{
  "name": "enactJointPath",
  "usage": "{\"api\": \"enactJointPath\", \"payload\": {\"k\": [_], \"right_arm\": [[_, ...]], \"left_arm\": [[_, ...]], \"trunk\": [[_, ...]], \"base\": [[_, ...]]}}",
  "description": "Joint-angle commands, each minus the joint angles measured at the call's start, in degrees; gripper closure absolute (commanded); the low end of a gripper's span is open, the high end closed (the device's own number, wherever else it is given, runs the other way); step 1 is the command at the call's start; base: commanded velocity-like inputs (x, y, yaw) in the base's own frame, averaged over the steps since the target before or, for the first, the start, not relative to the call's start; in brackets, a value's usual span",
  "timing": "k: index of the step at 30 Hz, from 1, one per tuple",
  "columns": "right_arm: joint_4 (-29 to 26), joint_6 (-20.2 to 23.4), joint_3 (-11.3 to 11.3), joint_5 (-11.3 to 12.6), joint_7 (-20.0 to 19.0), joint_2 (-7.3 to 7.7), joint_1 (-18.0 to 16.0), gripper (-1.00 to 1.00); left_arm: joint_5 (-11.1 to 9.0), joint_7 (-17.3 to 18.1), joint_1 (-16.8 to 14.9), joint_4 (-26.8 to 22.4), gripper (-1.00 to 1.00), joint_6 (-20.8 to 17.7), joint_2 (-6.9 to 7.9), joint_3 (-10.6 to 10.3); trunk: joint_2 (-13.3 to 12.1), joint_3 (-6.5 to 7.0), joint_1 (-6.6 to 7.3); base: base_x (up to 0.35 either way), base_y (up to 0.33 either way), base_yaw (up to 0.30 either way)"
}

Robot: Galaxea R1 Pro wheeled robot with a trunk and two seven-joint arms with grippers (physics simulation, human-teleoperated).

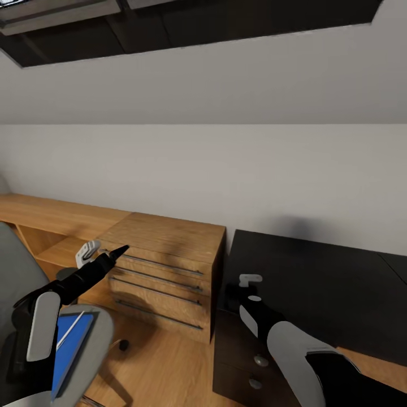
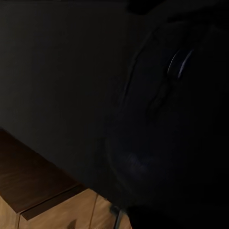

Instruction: In the bedroom, organize the workspace by keeping the computer under the desk, ensuring the monitor is on the desk, placing the keyboard on the desk next to the monitor, placing the mouse on the desk next to the keyboard, moving the folder from the swivel chair onto the desk next to the mouse, stacking the notebook on top of the folder with the pen on top of the notebook, and positioning the swivel chair next to the desk.

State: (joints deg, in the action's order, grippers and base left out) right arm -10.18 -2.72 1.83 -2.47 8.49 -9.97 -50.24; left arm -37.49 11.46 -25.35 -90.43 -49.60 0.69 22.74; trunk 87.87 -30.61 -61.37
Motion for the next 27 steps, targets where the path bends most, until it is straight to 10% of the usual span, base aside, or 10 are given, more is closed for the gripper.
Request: {"api": "enactJointPath", "payload": {"k": [1,19,26,27], "right_arm": [[0.04,-0.18,0.21,-0.25,0.18,-0.03,-0.06,-1.00],[-0.59,-4.83,0.36,-0.25,0.40,-0.03,-0.04,-1.00],[-9.58,-8.63,0.25,-0.18,4.68,-0.03,4.76,-1.00],[-24.76,-2.81,0.29,-0.10,6.14,-0.03,11.98,-1.00]], "left_arm": [[0.27,0.39,-0.05,-0.01,-1.00,-0.31,-0.21,0.11],[0.65,0.27,-0.05,-0.01,-1.00,-0.19,-0.69,-0.13],[4.31,-2.94,-0.05,1.70,-1.00,-0.02,-0.65,-7.89],[7.92,-5.37,-0.05,3.29,-1.00,0.06,-0.71,-11.60]], "trunk": [[-0.38,0.12,0.23],[-7.60,3.36,4.18],[-10.41,4.61,5.72],[-10.81,4.79,5.94]], "base": [[0.000,0.002,0.000],[0.000,0.000,0.000],[0.000,0.000,0.000],[0.000,0.000,0.000]]}}
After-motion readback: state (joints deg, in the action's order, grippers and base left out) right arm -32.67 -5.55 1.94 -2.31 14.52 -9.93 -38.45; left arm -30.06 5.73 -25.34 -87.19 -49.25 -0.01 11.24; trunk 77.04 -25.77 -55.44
